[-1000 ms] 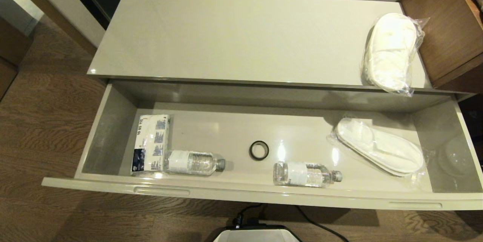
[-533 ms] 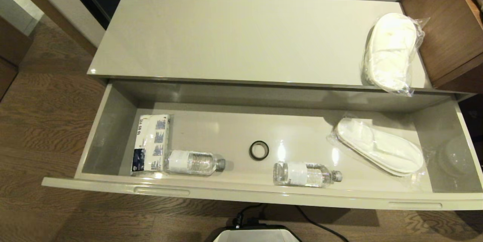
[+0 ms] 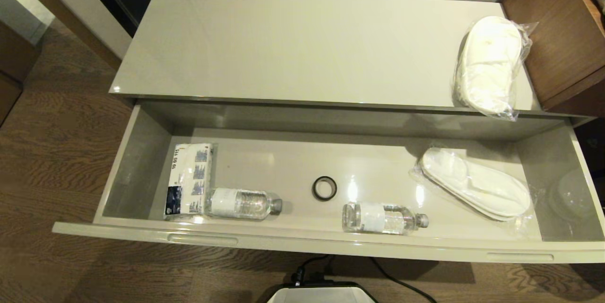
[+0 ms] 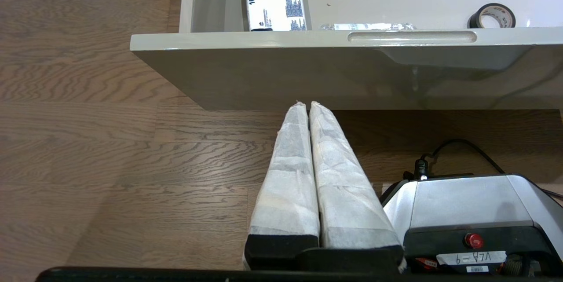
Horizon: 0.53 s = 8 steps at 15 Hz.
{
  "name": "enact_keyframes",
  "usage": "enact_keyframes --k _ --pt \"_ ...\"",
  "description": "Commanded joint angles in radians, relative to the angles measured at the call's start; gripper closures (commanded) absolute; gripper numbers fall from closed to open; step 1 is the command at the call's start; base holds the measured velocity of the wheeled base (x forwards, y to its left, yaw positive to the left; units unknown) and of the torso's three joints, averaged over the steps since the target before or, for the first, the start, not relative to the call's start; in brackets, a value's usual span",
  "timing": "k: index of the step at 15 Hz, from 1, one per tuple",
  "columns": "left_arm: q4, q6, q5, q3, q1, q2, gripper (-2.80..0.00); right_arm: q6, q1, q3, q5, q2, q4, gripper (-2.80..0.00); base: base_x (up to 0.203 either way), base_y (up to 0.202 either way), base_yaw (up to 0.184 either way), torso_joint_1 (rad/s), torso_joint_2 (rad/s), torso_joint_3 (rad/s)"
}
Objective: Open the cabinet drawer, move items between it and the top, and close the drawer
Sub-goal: Pick up the disposable slippers on the table
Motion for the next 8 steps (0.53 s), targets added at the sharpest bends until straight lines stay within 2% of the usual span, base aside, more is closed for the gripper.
enact_keyframes --k 1,4,5,8 --pt "0.000 0.001 0.000 0.000 0.001 0.001 0.00 0.014 0.000 -0.001 -0.002 -0.016 -0.001 0.00 0.000 0.000 0.000 0.000 0.00 0.000" --pt "0.000 0.001 0.000 0.000 0.001 0.001 0.00 0.028 0.000 -0.031 -0.013 -0.018 -0.028 0.00 0.000 0.000 0.000 0.000 0.00 0.000" --pt "0.000 0.001 0.000 0.000 0.000 0.001 0.00 0.035 0.000 -0.101 -0.017 -0.018 0.019 0.00 0.000 0.000 0.000 0.000 0.00 0.000" --pt "0.000 0.000 0.000 0.000 0.001 0.001 0.00 0.087 0.000 -0.470 -0.015 -0.017 0.328 0.00 0.000 0.000 0.000 0.000 0.00 0.000"
